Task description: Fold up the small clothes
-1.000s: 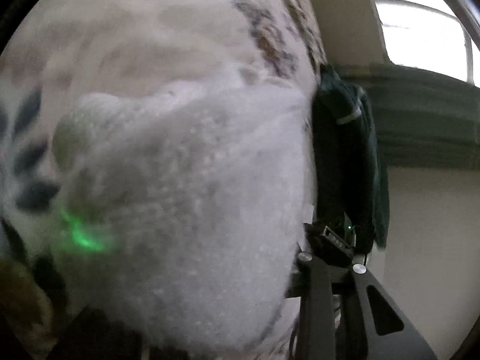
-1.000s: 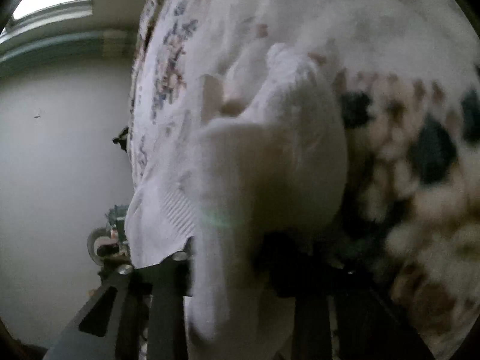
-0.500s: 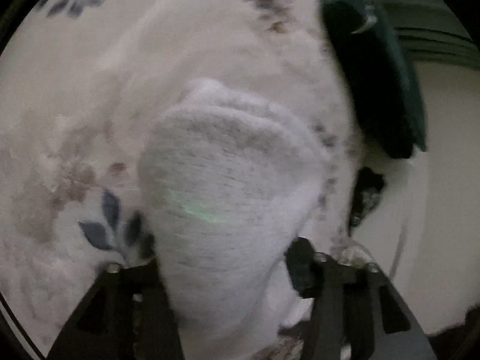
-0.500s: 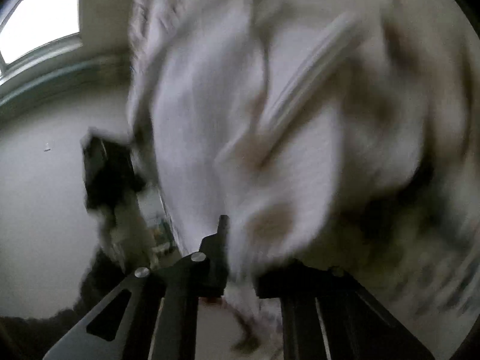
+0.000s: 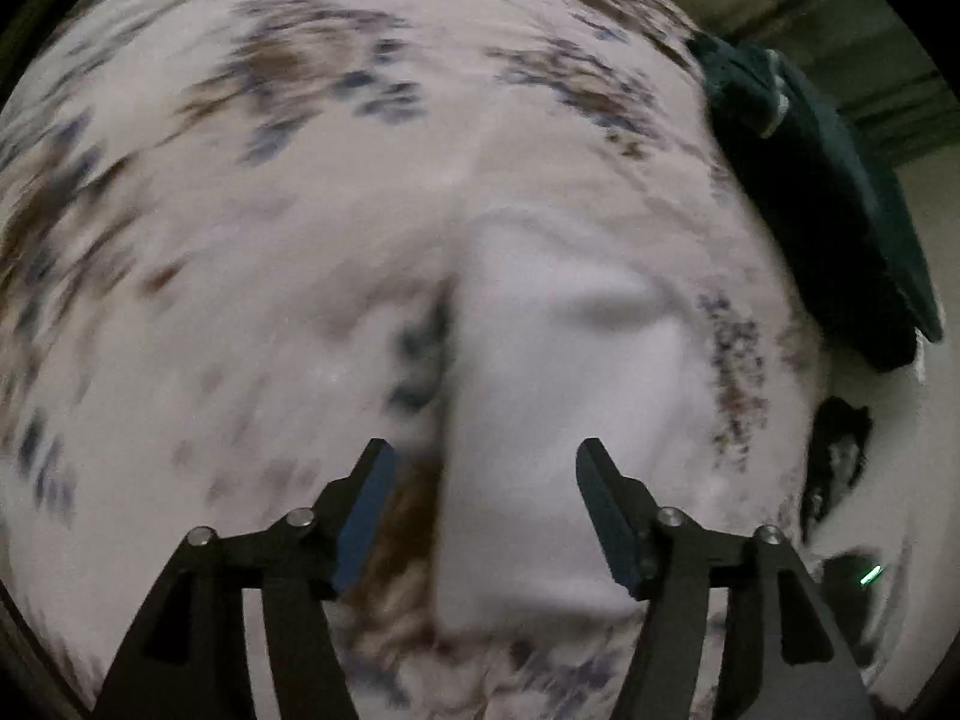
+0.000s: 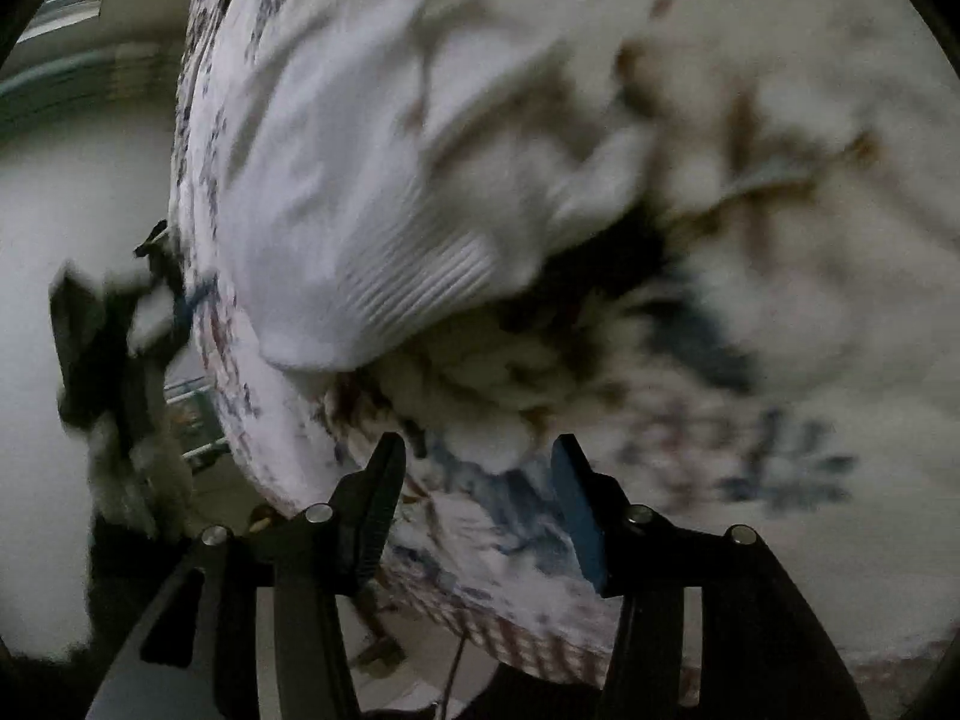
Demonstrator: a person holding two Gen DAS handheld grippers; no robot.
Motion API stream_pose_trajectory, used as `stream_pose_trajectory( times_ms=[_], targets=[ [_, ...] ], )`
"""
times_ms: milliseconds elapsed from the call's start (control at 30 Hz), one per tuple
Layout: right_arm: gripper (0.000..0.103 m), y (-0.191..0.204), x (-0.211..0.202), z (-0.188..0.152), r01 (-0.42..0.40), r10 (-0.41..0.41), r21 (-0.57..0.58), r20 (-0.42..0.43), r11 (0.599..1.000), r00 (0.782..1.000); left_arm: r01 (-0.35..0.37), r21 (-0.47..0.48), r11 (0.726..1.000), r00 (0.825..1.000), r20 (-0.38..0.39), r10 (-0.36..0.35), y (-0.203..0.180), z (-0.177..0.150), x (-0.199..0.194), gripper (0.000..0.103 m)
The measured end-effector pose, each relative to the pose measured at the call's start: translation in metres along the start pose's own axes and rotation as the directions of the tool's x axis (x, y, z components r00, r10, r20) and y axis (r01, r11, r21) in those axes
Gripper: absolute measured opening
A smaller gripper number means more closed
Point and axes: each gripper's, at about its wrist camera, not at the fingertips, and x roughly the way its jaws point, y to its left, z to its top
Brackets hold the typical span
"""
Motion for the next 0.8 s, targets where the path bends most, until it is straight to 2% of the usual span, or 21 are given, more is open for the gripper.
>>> stream_pose_trajectory(
  times_ms=[100, 167, 233, 333, 367, 400, 467, 500, 567, 633, 667, 733, 800],
  targets=[
    [0.055, 0.014, -0.035, 0.026, 0.023, -0.020, -0.033, 0.062, 0.999, 0.998, -0.089, -0.097, 0.991, 0.996, -0.012, 0.088, 0.025, -0.047, 0.010, 0.063],
    [0.055, 0.025, -0.055, 0.055, 0.028, -0.019, -0.076, 0.118, 0.997, 0.993, -0.166, -0.130, 0.978, 0.986, -0.049, 0.161, 0.043, -0.083, 0.027, 0.063],
    [0.055, 0.046, -0.058, 0.087, 0.043, -0.026, -0.115, 0.146, 0.992, 0.989, -0.247, -0.118, 0.962, 0.968, -0.079, 0.239, 0.054, -0.112, 0.046, 0.063],
    [0.055, 0.070, -0.048, 0.149, 0.071, -0.039, -0.174, 0.182, 0.982, 0.982, -0.312, -0.067, 0.948, 0.947, -0.098, 0.304, 0.063, -0.142, 0.078, 0.065],
    [0.055, 0.078, -0.035, 0.169, 0.081, -0.048, -0.175, 0.185, 0.981, 0.982, -0.319, -0.051, 0.947, 0.947, -0.072, 0.315, 0.063, -0.144, 0.081, 0.067],
    [0.055, 0.078, -0.026, 0.184, 0.082, -0.051, -0.171, 0.178, 0.982, 0.983, -0.319, -0.043, 0.947, 0.947, -0.057, 0.316, 0.062, -0.144, 0.083, 0.075],
    [0.055, 0.077, 0.005, 0.220, 0.089, -0.067, -0.144, 0.149, 0.986, 0.987, -0.304, -0.043, 0.952, 0.952, -0.045, 0.302, 0.063, -0.144, 0.088, 0.090],
    [0.055, 0.078, 0.018, 0.232, 0.098, -0.080, -0.134, 0.132, 0.986, 0.988, -0.271, -0.043, 0.962, 0.962, -0.041, 0.269, 0.064, -0.142, 0.093, 0.103],
    [0.054, 0.075, 0.042, 0.252, 0.104, -0.094, -0.105, 0.100, 0.989, 0.991, -0.312, -0.030, 0.950, 0.950, -0.040, 0.310, 0.060, -0.141, 0.103, 0.103],
    [0.030, 0.073, 0.052, 0.257, 0.096, -0.086, -0.086, 0.108, 0.992, 0.990, -0.353, -0.045, 0.935, 0.936, -0.034, 0.351, 0.053, -0.139, 0.108, 0.103],
    [0.006, 0.077, 0.052, 0.256, 0.111, -0.099, -0.088, 0.133, 0.990, 0.986, -0.362, -0.050, 0.931, 0.932, -0.045, 0.360, 0.052, -0.138, 0.109, 0.103],
    [0.003, 0.084, 0.040, 0.251, 0.144, -0.121, -0.108, 0.197, 0.984, 0.973, -0.361, -0.053, 0.931, 0.931, -0.082, 0.357, 0.051, -0.133, 0.108, 0.103],
    [0.003, 0.100, 0.017, 0.243, 0.187, -0.139, -0.155, 0.280, 0.970, 0.950, -0.341, -0.078, 0.937, 0.936, -0.117, 0.332, 0.049, -0.120, 0.102, 0.103]
  ],
)
